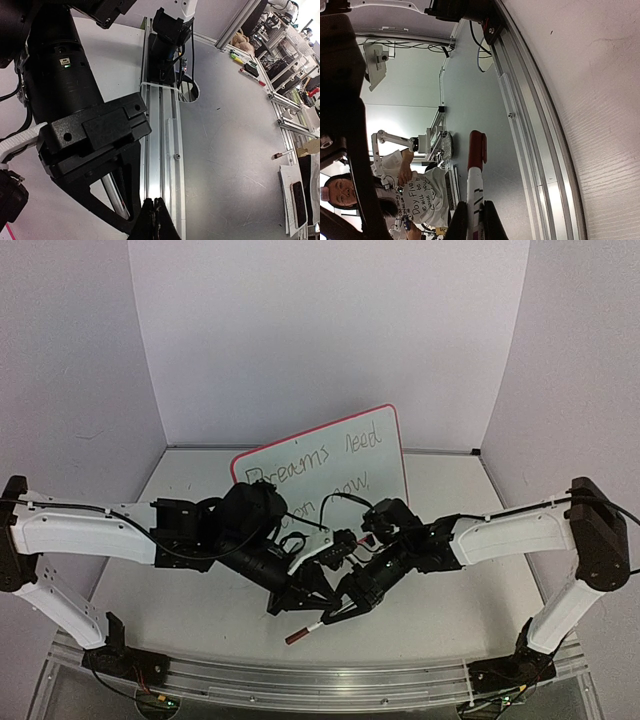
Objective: Write a sentence on the whiteboard
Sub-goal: Insert the whiteboard marker without the cap into the whiteboard marker, then put down the whiteboard marker at the center of the board.
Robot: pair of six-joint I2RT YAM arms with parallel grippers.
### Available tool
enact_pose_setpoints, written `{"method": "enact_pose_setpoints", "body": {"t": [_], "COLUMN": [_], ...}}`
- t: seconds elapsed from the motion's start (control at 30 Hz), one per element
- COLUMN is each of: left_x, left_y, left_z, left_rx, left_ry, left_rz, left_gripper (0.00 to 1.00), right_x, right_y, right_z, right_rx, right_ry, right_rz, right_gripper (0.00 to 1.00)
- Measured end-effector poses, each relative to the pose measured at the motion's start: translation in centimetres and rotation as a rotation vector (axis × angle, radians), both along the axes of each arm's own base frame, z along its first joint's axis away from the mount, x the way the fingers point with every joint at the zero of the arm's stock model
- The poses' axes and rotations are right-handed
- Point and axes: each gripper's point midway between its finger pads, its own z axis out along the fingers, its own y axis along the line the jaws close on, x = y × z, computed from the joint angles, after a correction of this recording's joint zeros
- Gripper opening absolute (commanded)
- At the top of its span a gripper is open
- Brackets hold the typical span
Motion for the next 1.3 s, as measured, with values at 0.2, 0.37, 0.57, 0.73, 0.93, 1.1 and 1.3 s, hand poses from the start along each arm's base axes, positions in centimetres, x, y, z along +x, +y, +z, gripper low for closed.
{"method": "enact_pose_setpoints", "body": {"t": [0.2, 0.37, 0.57, 0.73, 0.93, 1.1, 1.3], "left_x": [0.2, 1.2, 2.9, 4.2, 5.1, 5.3, 5.1], "left_y": [0.7, 2.6, 4.9, 6.0, 6.7, 6.6, 6.3], "left_z": [-0.7, -1.1, -0.9, -1.8, -3.6, -5.0, -5.6], "left_rx": [0.043, 0.075, 0.082, 0.128, 0.205, 0.252, 0.269], "left_ry": [0.000, -0.013, -0.021, -0.039, -0.069, -0.074, -0.076], "left_rz": [0.018, 0.089, 0.213, 0.301, 0.348, 0.348, 0.317], "left_gripper": [0.30, 0.58, 0.78, 0.85, 0.83, 0.69, 0.54], "right_x": [1.0, 3.4, 6.4, 7.1, 7.0, 6.6, 6.3], "right_y": [0.1, -0.5, -1.6, -2.1, -2.2, -2.4, -2.5], "right_z": [-0.3, 1.0, 2.4, 3.0, 3.9, 3.9, 3.8], "right_rx": [-0.012, 0.012, 0.051, 0.055, 0.078, 0.080, 0.074], "right_ry": [-0.032, -0.085, -0.126, -0.123, -0.122, -0.106, -0.084], "right_rz": [-0.041, -0.124, -0.226, -0.266, -0.276, -0.270, -0.264], "right_gripper": [0.00, 0.00, 0.00, 0.00, 0.00, 0.00, 0.00]}}
